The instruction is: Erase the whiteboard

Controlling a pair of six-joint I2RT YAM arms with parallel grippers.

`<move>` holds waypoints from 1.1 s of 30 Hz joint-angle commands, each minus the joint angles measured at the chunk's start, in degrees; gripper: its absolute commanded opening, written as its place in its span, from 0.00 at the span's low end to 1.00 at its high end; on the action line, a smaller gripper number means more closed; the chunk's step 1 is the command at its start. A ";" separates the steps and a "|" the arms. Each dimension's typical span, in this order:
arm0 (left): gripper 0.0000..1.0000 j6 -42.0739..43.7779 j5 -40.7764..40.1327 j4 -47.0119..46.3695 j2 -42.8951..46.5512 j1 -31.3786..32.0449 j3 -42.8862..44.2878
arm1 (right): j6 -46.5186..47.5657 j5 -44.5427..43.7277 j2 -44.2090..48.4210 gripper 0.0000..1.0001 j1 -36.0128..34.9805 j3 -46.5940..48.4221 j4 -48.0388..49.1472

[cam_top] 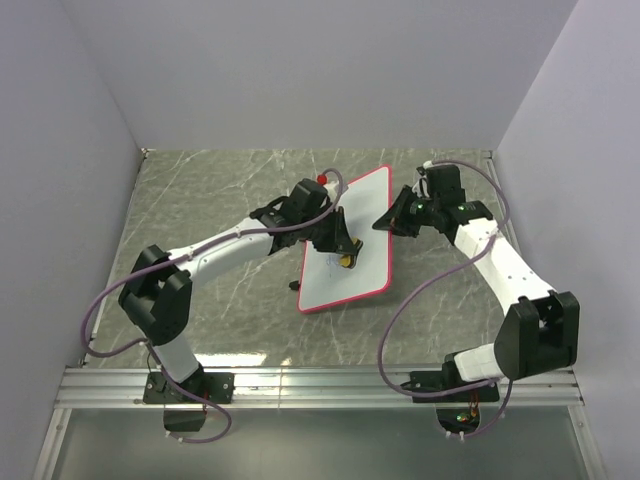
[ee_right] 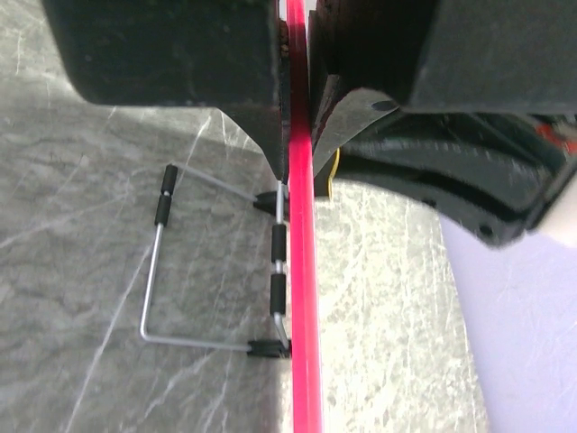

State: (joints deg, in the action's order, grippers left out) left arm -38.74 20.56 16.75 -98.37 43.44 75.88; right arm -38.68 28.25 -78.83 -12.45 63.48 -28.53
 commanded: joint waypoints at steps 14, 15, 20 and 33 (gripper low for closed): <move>0.00 -0.90 5.55 -4.37 -3.49 -12.50 -17.87 | -0.17 -0.83 -3.35 0.00 -1.26 3.85 4.19; 0.00 -0.03 5.81 -4.01 -4.02 -13.29 -17.78 | -0.26 -1.00 -3.09 0.00 -1.18 3.49 4.28; 0.00 1.30 6.69 -3.13 -5.17 -13.38 -15.94 | -1.14 -0.83 -3.52 0.00 -1.26 3.40 4.80; 0.00 0.77 10.20 2.40 -4.63 -0.73 2.42 | -2.02 -1.18 -6.87 0.00 -2.14 5.69 5.86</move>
State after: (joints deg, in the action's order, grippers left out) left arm -39.40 23.70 18.26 -100.66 36.23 71.83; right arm -39.29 26.57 -83.53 -12.10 67.46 -25.76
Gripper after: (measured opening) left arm 0.091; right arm 0.105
